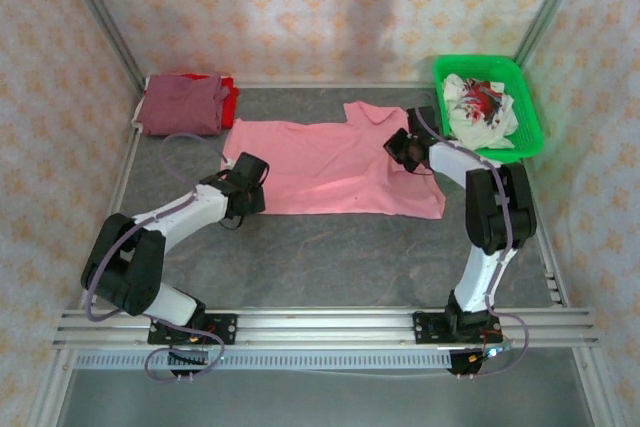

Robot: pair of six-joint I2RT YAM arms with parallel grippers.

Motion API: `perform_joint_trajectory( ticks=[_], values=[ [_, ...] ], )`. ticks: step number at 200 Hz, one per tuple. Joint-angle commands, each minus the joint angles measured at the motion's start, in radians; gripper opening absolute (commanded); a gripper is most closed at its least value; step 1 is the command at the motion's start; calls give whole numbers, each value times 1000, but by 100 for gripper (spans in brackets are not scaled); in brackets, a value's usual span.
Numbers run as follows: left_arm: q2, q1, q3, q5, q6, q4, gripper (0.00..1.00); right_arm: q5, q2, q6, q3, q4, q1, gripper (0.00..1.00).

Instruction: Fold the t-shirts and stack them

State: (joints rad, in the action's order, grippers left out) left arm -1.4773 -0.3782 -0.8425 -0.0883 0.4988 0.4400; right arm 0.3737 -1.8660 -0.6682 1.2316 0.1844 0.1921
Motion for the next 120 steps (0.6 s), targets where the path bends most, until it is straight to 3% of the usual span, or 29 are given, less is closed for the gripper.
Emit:
perform_joint_trajectory(
  ticks=[1,21,38,83,120],
  values=[
    [-16,-4,-10,-34,-8,1,49,-29,-34,94,99,98,21,1],
    [-23,-4,-12,-36,-9,1,49,-45,-61,176,194,195,43,3],
    [-23,-4,-15,-34,-9,0,49,-51,-96,240,283,313,59,27],
    [-20,-4,-13,-45,-11,0,49,-97,-21,277,258,346,63,36],
    [26,18,-3,-50,-5,-6,51,-96,172,209,38,235,53,38]
  ],
)
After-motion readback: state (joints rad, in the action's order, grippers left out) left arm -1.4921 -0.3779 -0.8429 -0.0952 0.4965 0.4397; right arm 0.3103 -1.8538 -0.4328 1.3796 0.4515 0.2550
